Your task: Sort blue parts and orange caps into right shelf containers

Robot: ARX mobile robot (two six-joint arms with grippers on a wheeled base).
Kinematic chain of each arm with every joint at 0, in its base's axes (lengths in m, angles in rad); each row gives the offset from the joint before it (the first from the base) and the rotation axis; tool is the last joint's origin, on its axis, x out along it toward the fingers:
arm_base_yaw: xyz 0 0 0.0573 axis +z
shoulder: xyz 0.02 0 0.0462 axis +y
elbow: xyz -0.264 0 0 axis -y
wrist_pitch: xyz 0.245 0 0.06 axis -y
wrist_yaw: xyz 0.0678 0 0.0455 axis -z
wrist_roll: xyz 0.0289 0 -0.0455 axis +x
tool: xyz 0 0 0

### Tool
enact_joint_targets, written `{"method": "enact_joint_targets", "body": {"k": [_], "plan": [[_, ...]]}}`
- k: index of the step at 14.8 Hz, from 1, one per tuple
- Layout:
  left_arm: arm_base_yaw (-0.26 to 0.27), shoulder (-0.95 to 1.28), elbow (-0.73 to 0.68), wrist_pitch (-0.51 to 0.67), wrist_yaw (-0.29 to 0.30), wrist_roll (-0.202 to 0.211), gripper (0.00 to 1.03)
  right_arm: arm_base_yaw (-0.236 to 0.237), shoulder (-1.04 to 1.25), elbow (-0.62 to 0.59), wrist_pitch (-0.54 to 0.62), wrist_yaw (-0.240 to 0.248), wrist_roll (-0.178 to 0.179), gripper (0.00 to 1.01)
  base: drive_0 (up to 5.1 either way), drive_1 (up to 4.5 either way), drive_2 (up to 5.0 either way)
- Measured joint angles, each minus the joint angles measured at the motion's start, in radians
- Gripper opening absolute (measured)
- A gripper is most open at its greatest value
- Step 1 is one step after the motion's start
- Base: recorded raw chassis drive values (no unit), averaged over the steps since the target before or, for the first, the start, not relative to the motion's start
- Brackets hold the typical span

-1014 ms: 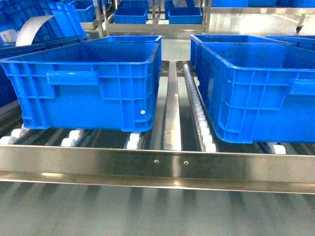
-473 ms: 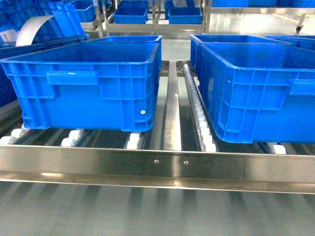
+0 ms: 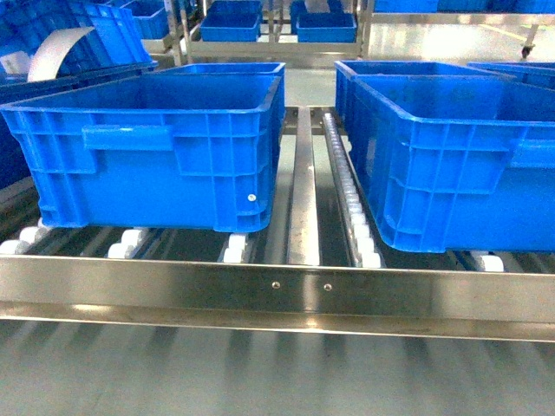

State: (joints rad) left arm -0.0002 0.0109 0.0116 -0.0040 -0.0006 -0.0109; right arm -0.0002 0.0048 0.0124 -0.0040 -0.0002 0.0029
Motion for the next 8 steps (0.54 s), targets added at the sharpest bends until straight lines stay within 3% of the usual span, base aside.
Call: {"method": "enact_joint_targets", "body": {"k": [8], "plan": [[0.000, 0.000, 0.000, 0.000, 0.000, 0.000, 0.98, 0.000, 0.000, 0.000, 0.000, 0.000, 0.000, 0.98, 0.0, 0.00, 0.0]]}}
